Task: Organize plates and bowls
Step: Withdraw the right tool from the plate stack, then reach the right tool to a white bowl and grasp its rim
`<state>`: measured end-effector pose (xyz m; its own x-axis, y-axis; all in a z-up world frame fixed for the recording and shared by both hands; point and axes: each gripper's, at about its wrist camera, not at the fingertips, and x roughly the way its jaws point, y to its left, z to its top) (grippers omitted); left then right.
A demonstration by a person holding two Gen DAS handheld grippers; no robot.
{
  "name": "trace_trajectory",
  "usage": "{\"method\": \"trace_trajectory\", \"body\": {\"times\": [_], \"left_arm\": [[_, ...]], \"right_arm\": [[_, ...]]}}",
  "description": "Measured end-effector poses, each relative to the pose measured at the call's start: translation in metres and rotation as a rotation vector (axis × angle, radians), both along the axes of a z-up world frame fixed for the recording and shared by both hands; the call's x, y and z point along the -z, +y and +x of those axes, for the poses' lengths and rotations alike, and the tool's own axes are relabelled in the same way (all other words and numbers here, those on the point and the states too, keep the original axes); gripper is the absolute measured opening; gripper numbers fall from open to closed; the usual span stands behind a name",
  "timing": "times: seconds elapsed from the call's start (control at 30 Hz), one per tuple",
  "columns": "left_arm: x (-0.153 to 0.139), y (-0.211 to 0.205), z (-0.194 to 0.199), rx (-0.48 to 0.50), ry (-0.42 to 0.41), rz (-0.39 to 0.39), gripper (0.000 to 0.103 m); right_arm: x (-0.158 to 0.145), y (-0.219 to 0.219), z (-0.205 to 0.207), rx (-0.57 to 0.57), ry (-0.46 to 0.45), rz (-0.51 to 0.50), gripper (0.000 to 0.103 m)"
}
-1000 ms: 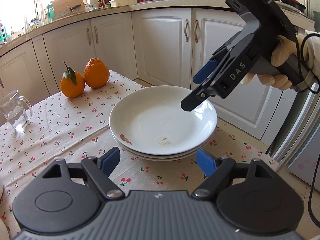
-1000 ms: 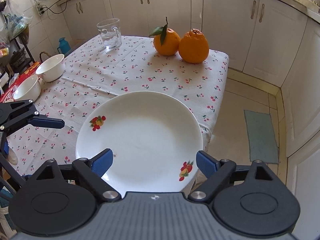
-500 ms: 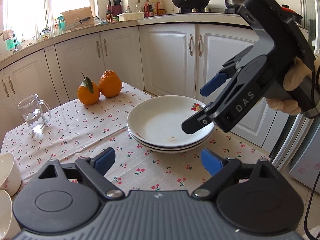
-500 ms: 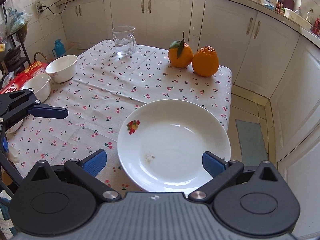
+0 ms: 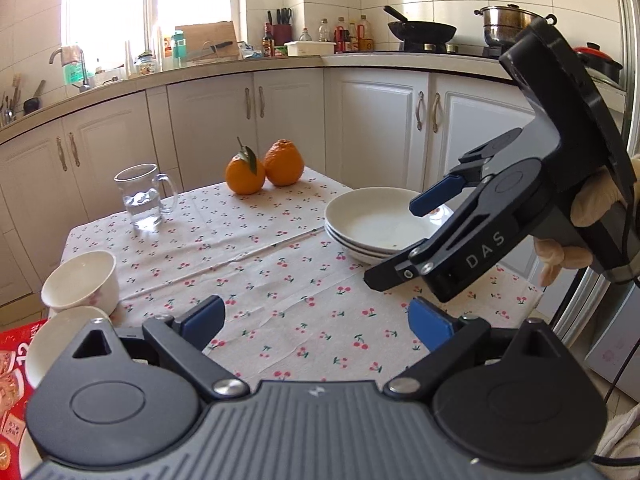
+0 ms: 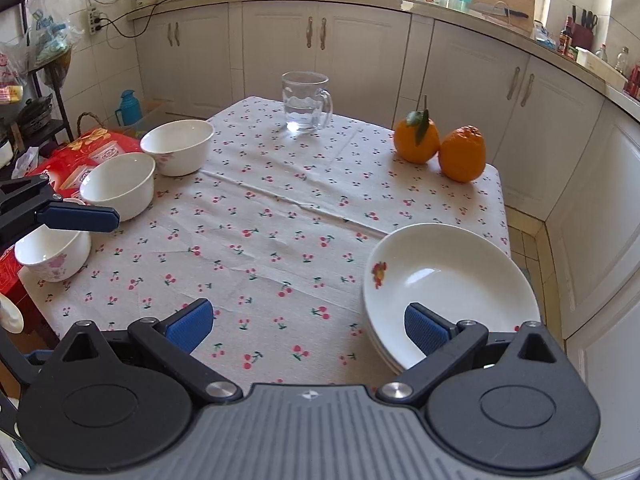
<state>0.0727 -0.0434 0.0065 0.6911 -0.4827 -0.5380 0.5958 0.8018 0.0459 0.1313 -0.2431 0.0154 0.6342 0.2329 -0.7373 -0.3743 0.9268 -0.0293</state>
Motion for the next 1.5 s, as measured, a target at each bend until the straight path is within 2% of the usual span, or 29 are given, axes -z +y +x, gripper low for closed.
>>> {"method": "trace_trajectory", "body": {"times": [0.1, 0.27, 0.47, 0.63, 0.83, 1.07, 1.27, 1.33, 1.47, 1.5], "left_arm": [[-0.002, 0.023, -0.006, -0.043, -0.007, -0.012, 0.098], [0.001, 0.062, -0.015, -0.127, -0.016, 0.012, 0.098], [0.009, 0.104, -0.028, -0.211, -0.015, 0.074, 0.098], [0.02, 0.134, -0.037, -0.265, 0.009, 0.113, 0.098], [0.037, 0.154, -0.031, -0.314, 0.064, 0.109, 0.098], [0.051, 0.156, -0.02, -0.311, 0.103, 0.098, 0.097], [0.054, 0.158, -0.016, -0.303, 0.107, 0.093, 0.094], [0.054, 0.159, -0.014, -0.302, 0.11, 0.085, 0.092], [0.055, 0.16, -0.012, -0.291, 0.113, 0.084, 0.086], [0.056, 0.16, -0.012, -0.289, 0.115, 0.08, 0.086]], "right_arm": [[-0.001, 0.025, -0.001, -0.031, 0.005, -0.003, 0.103], [-0.004, 0.069, -0.004, -0.086, -0.027, -0.034, 0.103], [-0.009, 0.119, -0.006, -0.16, -0.076, -0.065, 0.103], [-0.001, 0.155, -0.001, -0.218, -0.058, -0.065, 0.103], [0.009, 0.188, 0.004, -0.274, -0.017, -0.012, 0.103], [0.021, 0.217, 0.008, -0.338, 0.023, 0.036, 0.102], [0.03, 0.231, 0.014, -0.381, 0.06, 0.046, 0.094], [0.032, 0.234, 0.016, -0.397, 0.078, 0.059, 0.086], [0.036, 0.24, 0.021, -0.421, 0.105, 0.066, 0.079], [0.037, 0.242, 0.022, -0.427, 0.11, 0.066, 0.075]]}}
